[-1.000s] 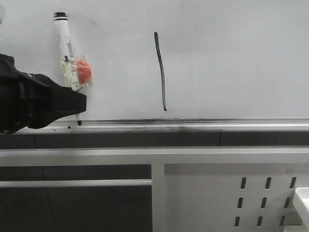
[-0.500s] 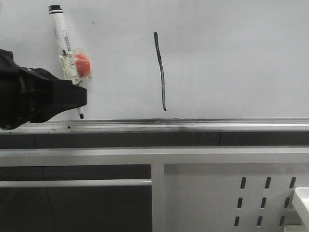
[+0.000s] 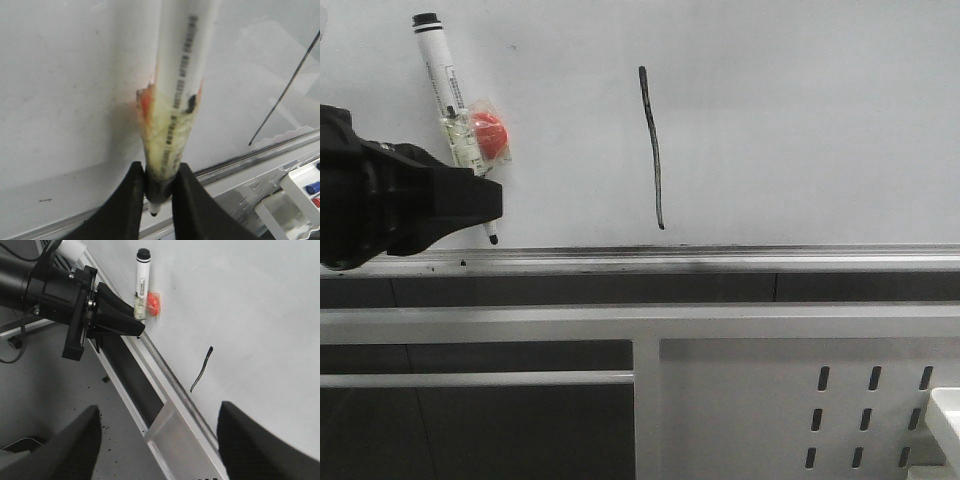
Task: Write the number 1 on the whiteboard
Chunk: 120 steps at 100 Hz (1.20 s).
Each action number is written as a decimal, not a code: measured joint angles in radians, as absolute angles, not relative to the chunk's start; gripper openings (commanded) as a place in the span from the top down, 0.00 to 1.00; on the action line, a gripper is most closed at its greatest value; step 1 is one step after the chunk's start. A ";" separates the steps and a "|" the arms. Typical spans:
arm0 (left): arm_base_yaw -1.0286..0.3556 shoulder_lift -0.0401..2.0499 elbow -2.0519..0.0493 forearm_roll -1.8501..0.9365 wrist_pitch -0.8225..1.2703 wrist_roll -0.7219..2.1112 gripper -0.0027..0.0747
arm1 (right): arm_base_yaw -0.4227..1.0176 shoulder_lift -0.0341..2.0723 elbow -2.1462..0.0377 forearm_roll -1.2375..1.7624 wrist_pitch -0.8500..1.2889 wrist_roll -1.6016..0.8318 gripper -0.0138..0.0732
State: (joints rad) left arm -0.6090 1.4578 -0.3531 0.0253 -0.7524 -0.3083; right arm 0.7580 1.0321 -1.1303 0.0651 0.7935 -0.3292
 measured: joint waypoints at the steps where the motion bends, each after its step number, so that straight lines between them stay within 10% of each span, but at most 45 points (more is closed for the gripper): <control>1: -0.609 1.458 -0.353 0.023 -0.752 -0.308 0.77 | 0.758 1.032 -1.130 0.065 0.794 -0.329 0.33; 20: -0.609 1.458 -0.353 -0.012 -0.766 -0.308 0.51 | 0.758 1.032 -1.130 0.065 0.794 -0.329 0.33; 109: -0.609 1.385 -0.230 0.022 -0.862 -0.312 0.50 | 0.758 1.032 -1.130 0.065 0.840 -0.329 0.33; 120: -0.609 1.324 -0.184 0.022 -0.877 -0.312 0.50 | 0.758 1.032 -1.130 0.064 0.849 -0.329 0.48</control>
State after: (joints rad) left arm -0.6090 1.3240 -0.1844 0.0219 -0.8774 -0.3116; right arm 0.7580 1.0321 -1.1303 0.0644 0.8491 -0.3292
